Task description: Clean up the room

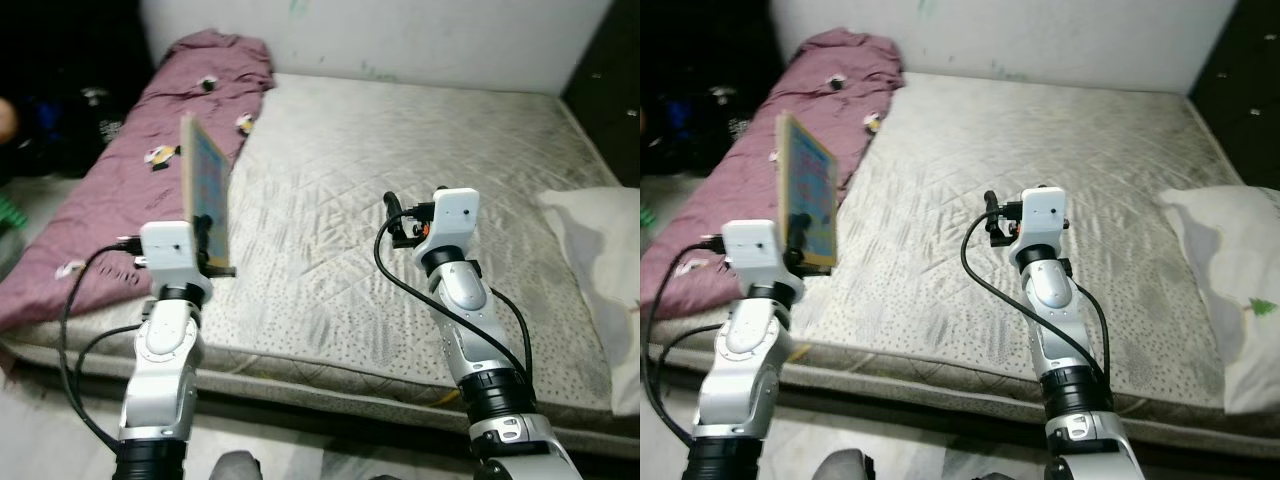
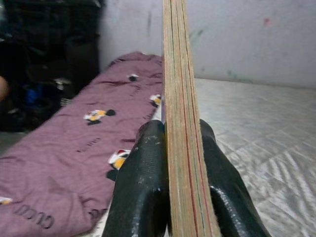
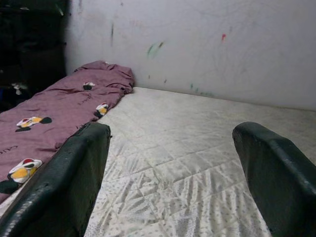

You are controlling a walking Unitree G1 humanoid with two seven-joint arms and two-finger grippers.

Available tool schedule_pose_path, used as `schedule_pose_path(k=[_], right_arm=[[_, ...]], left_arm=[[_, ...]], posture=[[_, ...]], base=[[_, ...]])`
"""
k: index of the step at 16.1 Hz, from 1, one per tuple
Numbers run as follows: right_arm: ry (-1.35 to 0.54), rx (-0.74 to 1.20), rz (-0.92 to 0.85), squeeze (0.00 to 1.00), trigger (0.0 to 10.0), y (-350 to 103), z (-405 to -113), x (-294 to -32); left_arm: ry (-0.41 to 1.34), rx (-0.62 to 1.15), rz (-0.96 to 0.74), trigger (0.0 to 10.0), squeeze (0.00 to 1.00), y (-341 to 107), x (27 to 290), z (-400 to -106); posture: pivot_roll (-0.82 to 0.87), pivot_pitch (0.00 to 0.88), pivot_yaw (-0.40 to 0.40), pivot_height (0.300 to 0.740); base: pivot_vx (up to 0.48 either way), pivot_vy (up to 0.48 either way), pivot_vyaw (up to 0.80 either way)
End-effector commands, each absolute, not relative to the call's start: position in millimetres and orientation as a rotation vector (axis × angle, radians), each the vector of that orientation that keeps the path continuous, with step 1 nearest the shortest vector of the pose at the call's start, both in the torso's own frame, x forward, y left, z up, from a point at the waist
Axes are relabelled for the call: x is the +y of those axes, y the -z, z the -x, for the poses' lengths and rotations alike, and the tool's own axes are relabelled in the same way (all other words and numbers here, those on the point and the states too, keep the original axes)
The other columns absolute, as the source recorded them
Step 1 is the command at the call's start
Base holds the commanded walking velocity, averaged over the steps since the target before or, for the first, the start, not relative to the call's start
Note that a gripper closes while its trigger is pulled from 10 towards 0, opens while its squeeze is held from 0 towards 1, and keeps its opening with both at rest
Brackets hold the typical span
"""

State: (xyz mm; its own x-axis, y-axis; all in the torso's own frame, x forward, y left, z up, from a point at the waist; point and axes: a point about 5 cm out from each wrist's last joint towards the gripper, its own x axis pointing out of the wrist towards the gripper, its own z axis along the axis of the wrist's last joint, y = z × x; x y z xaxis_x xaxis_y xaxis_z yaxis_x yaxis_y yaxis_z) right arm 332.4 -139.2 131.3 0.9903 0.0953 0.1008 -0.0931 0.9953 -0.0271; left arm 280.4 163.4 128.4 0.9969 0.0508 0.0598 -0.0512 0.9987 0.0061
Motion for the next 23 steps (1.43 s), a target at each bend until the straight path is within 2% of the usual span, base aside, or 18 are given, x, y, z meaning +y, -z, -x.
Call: schedule_pose_path(k=[1, 5, 8, 12, 23], right_arm=[[-0.092, -0.111, 0.032, 0.0, 10.0, -135, -334, -139], [-0.093, -0.111, 0.037, 0.0, 10.0, -135, -335, -139], [-0.107, -0.12, 0.043, 0.0, 10.0, -136, -334, -138], [-0.109, -0.115, 0.042, 0.0, 10.0, -134, -333, -140], [-0.117, -0.104, 0.063, 0.0, 10.0, -129, -324, -143]], left_arm=[[-0.028, -0.115, -0.014, 10.0, 0.0, -140, 161, -281], [-0.031, -0.115, -0.019, 10.0, 0.0, -139, 160, -282], [-0.03, -0.119, -0.019, 10.0, 0.0, -140, 160, -282], [-0.032, -0.111, -0.019, 10.0, 0.0, -137, 161, -281], [-0.042, -0.101, -0.03, 10.0, 0.0, -134, 167, -277]], posture=[[-0.01, 0.0, -0.031, 0.74], [-0.01, 0.0, -0.032, 0.74], [-0.01, 0.0, -0.032, 0.74], [-0.01, 0.0, -0.036, 0.74], [-0.02, 0.0, -0.032, 0.74]], base=[[0.0, 0.0, 0.0], [0.0, 0.0, 0.0], [0.0, -0.085, 0.66], [0.0, -0.422, 0.64], [0.0, -0.376, 0.0]])
